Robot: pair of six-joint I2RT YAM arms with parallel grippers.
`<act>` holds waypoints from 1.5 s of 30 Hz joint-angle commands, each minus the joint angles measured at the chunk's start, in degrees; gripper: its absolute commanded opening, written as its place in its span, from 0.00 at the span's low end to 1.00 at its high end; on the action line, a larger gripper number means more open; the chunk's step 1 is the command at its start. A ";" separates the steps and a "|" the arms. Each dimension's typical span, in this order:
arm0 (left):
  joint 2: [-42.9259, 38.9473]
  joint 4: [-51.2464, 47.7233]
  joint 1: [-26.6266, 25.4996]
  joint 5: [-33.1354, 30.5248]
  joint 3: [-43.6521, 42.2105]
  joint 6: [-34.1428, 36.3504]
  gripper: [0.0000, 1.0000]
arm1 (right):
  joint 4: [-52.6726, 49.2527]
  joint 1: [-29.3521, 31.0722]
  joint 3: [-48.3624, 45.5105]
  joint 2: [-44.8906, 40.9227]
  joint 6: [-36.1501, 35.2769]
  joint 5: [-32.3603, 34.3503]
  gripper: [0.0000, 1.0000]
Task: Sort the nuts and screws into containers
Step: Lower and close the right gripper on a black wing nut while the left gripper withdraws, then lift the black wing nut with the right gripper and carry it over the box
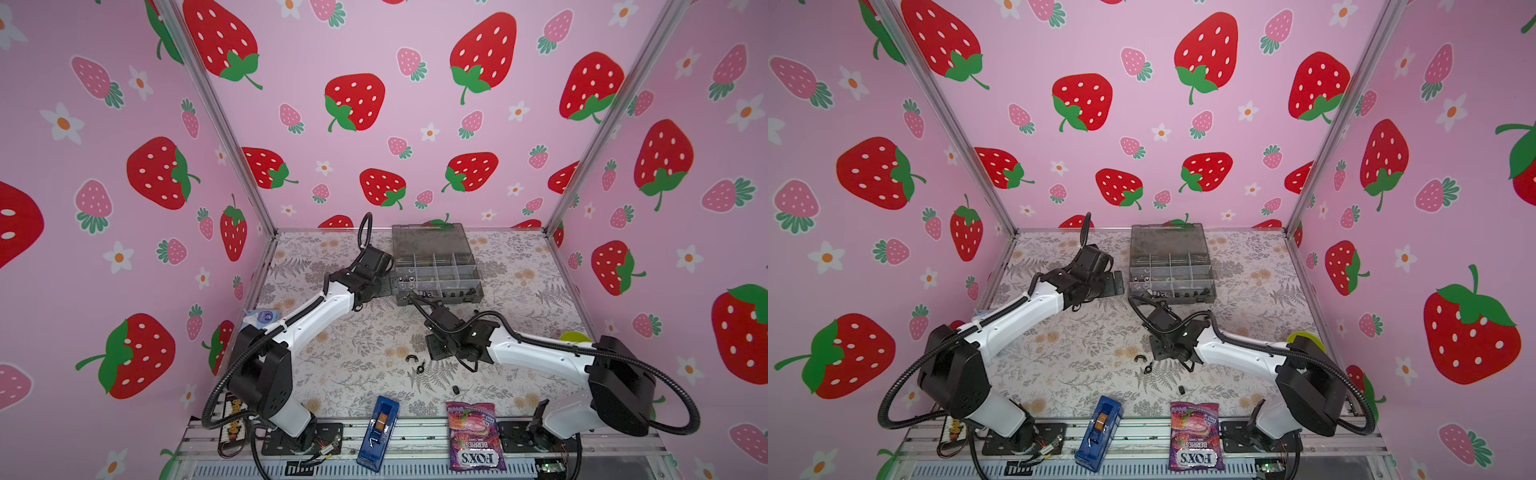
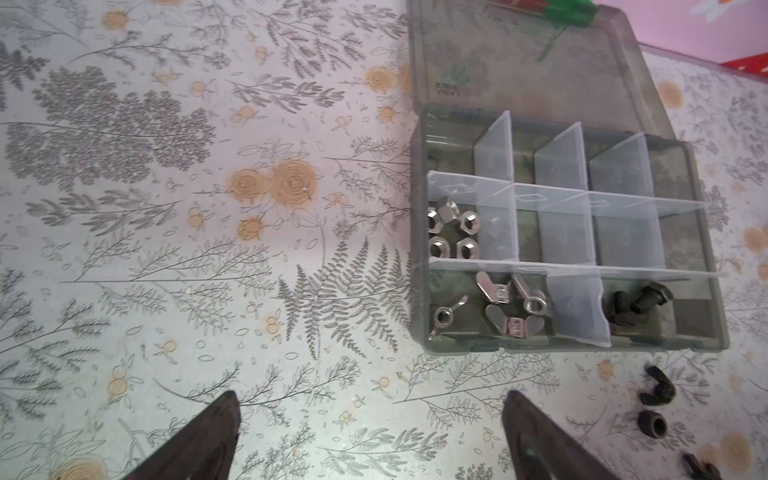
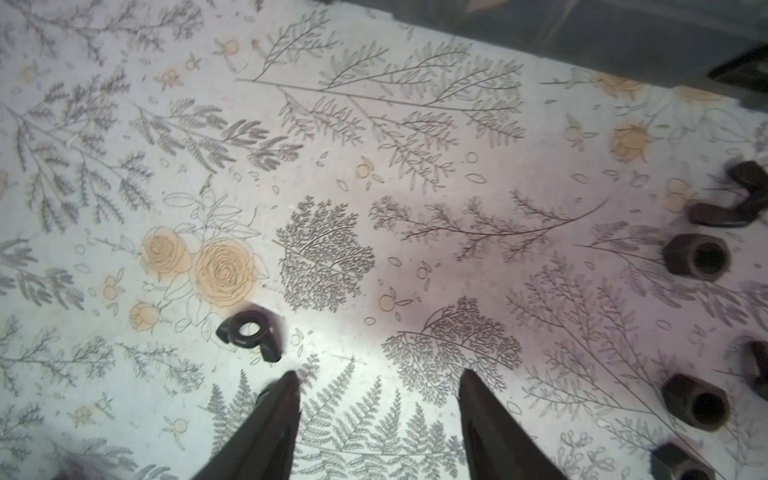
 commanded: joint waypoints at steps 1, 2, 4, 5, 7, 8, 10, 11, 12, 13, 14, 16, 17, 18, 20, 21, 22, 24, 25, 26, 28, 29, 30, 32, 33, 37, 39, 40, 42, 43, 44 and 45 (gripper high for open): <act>-5.67 1.53 1.75 -3.93 -4.32 -4.74 0.99 | -0.52 2.58 2.47 2.07 -3.84 -1.39 0.61; -7.45 1.91 2.32 -4.62 -6.16 -5.47 0.99 | -0.50 3.22 2.92 2.87 -4.62 -1.58 0.60; -10.46 2.68 3.42 -5.36 -9.46 -6.40 0.99 | -0.21 4.10 3.70 4.30 -5.74 -1.94 0.58; -11.96 2.67 4.15 -5.60 -11.13 -7.02 0.99 | -0.07 4.37 4.07 5.07 -6.11 -2.02 0.57; -14.40 2.48 5.63 -5.76 -13.93 -8.18 0.99 | 0.41 4.54 4.66 6.33 -6.86 -2.75 0.54; -15.69 2.06 6.20 -6.12 -15.19 -8.72 0.99 | 0.77 4.66 4.94 6.91 -7.27 -3.12 0.54; -18.14 1.39 7.26 -6.86 -17.78 -9.83 0.99 | 1.09 4.69 5.33 7.82 -7.99 -3.75 0.53; -19.41 1.03 7.83 -7.25 -18.94 -10.49 0.99 | 1.19 4.78 5.66 8.38 -8.52 -4.15 0.53; -20.44 0.90 8.27 -7.58 -19.95 -10.89 0.99 | 1.14 4.78 5.90 8.80 -8.87 -4.37 0.53; -21.70 0.84 8.74 -7.94 -21.11 -11.40 0.99 | 1.09 4.78 6.13 9.30 -9.26 -4.66 0.52; -22.79 0.87 9.05 -8.13 -22.21 -12.05 0.99 | 1.00 4.78 6.45 9.83 -9.68 -4.99 0.52; -24.65 1.37 9.75 -8.15 -24.10 -12.62 0.99 | 0.92 4.87 6.75 10.81 -10.24 -5.56 0.52; -25.46 1.64 10.00 -8.22 -24.80 -12.92 0.99 | 0.95 4.87 6.87 11.30 -10.51 -5.87 0.52; -26.12 1.76 10.26 -8.37 -25.34 -13.17 0.99 | 1.00 4.88 6.99 11.67 -10.66 -6.16 0.52; -27.04 2.00 10.52 -8.46 -26.10 -13.41 0.99 | 1.19 4.92 7.16 12.38 -10.87 -6.59 0.52; -27.24 2.10 10.66 -8.45 -26.32 -13.41 0.99 | 1.31 4.90 7.16 12.69 -10.93 -6.60 0.52; -27.41 2.10 10.79 -8.47 -26.34 -13.45 0.99 | 1.35 4.94 7.27 12.97 -10.97 -6.57 0.52; -27.37 2.30 10.91 -8.33 -26.55 -13.30 0.99 | 1.57 4.88 7.43 13.65 -10.97 -6.34 0.52; -27.21 2.28 11.01 -8.17 -26.60 -13.31 0.99 | 1.60 4.92 7.61 14.09 -10.97 -6.34 0.52; -27.10 2.25 11.01 -8.02 -26.60 -13.27 0.99 | 1.62 4.95 7.78 14.51 -11.05 -6.14 0.52; -26.86 2.12 11.10 -7.69 -26.69 -13.28 0.99 | 1.53 4.87 8.10 15.35 -10.97 -5.70 0.48; -26.76 2.11 11.12 -7.51 -26.81 -13.37 0.99 | 1.53 4.87 8.22 15.70 -10.93 -5.32 0.48; -26.75 2.10 11.15 -7.42 -26.89 -13.51 0.99 | 1.59 4.87 8.34 15.97 -10.97 -5.04 0.48; -26.66 2.39 11.25 -7.02 -27.17 -13.73 0.99 | 1.83 4.87 8.51 16.55 -10.82 -4.26 0.47; -26.56 2.53 11.24 -6.84 -27.29 -13.82 0.99 | 1.77 4.82 8.65 16.82 -10.72 -3.85 0.47; -26.10 3.16 11.34 -6.13 -27.52 -13.90 0.99 | 1.95 4.52 9.52 18.36 -10.19 -2.44 0.42; -25.83 3.16 11.33 -5.77 -27.39 -13.91 0.99 | 1.88 4.19 9.53 18.85 -9.88 -1.79 0.40; -25.65 3.16 11.29 -5.69 -27.32 -13.90 0.99 | 1.96 3.93 9.51 19.05 -9.68 -1.60 0.39; -25.43 3.33 11.37 -5.51 -27.31 -13.95 0.99 | 2.25 3.42 9.51 19.25 -9.69 -1.59 0.38; -25.25 3.33 11.37 -5.35 -27.31 -13.91 0.99 | 2.39 3.22 9.54 19.40 -9.65 -1.66 0.37; -25.09 3.40 11.37 -5.13 -27.37 -13.90 0.99 | 2.58 3.12 9.68 19.48 -9.76 -1.76 0.35; -25.08 3.42 11.37 -5.07 -27.31 -13.88 0.99 | 2.70 2.98 9.70 19.58 -9.83 -1.84 0.34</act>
